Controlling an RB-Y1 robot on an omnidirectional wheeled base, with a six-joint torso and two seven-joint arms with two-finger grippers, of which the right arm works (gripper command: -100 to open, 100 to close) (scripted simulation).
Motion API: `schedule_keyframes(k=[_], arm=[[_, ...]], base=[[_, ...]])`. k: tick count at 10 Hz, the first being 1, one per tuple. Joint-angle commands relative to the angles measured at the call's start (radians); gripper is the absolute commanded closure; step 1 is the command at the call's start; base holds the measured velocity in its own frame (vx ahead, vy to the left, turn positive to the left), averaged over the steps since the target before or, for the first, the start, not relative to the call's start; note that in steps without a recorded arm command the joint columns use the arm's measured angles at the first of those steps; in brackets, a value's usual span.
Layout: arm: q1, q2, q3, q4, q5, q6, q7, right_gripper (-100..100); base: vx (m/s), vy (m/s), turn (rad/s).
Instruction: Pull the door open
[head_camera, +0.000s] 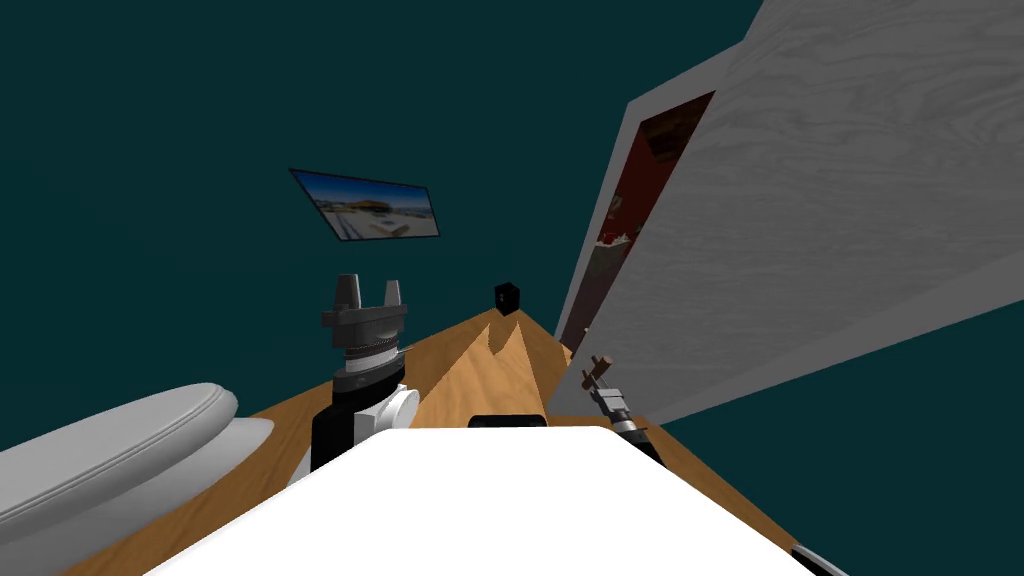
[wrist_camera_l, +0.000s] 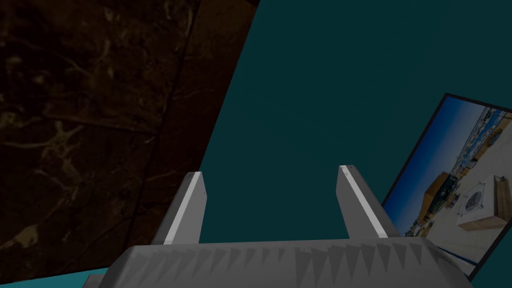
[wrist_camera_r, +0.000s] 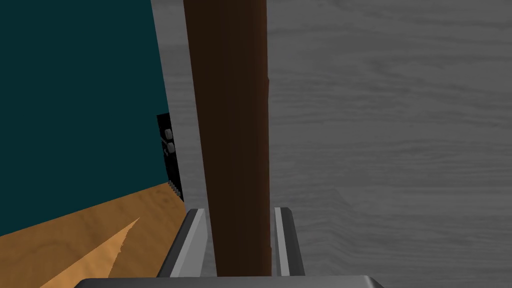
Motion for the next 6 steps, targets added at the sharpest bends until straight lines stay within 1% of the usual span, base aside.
schedule_keyframes(k=[1,6], arm=[[0.004,-0.006,0.009,0.001,0.009,-0.016,-0.008,100],[0.015,-0.026,0.037,0.011,0.037,-0.063,-0.035,100]], base=[[-0.195,-0.063,0.128],[-0.205,-0.075,0.107]])
